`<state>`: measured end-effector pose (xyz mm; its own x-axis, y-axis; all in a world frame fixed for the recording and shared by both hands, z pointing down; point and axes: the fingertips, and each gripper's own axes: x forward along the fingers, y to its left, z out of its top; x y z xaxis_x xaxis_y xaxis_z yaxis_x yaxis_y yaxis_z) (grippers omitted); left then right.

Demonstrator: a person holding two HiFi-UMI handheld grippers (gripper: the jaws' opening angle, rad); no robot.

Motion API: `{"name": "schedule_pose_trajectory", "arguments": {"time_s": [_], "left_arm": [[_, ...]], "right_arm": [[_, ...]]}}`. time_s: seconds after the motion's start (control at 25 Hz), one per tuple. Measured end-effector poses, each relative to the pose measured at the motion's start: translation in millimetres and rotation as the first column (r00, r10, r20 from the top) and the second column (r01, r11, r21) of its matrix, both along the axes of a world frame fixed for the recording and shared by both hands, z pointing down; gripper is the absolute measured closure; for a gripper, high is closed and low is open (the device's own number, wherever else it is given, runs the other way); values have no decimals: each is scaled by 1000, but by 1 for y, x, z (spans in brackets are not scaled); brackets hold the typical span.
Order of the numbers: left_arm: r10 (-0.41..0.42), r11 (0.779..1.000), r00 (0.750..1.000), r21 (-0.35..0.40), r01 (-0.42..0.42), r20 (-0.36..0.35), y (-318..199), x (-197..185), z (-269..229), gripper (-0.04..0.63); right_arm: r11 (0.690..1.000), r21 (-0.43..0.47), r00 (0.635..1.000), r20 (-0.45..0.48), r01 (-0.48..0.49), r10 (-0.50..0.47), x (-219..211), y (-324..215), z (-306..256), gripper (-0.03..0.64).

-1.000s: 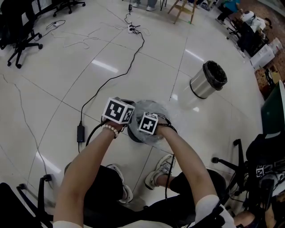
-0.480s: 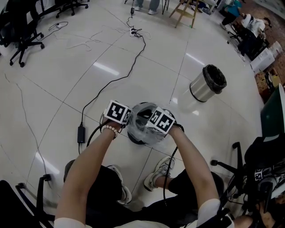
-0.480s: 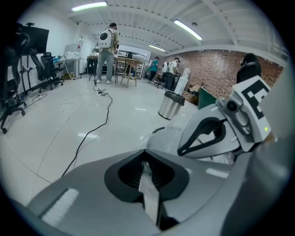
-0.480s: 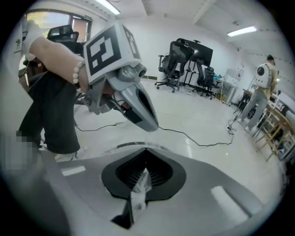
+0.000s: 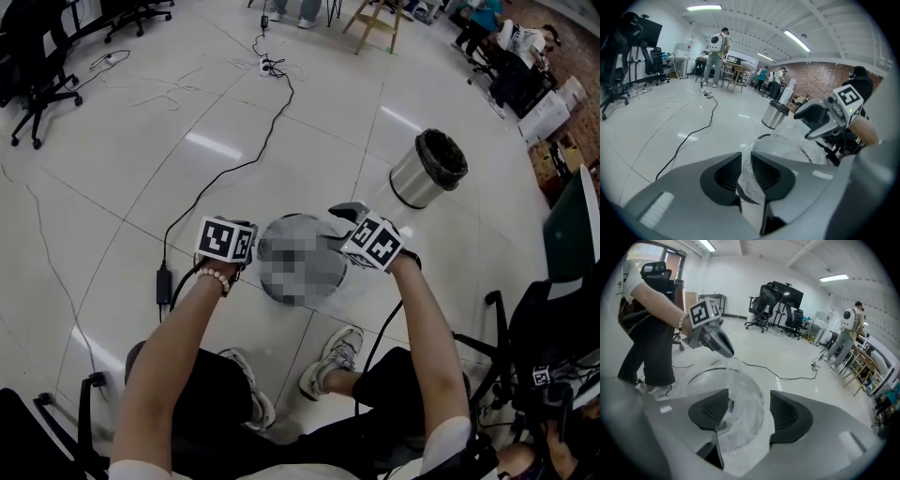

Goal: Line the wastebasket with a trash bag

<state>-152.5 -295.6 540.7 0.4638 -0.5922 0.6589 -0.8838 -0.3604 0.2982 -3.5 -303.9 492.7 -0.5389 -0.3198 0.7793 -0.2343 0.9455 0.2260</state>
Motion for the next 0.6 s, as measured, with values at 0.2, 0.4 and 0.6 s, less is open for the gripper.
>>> {"name": "schedule_pose_trajectory", "arguments": {"time_s": [0.2,0.4,0.6], "left_arm": [[1,1000,999,8,-1,-36,1,3,-5,476],[36,999,993,-34,-32,112,9,3,18,582],[-3,995,999,-95,8,51,1,-1,40,583]], "right_arm": [[999,35,991,-122,-42,46,20,-14,38,502],[983,54,984,-37,-173,175,27,-45,54,615],[957,-24,956,46,-290,290,28,-81,83,615]]}}
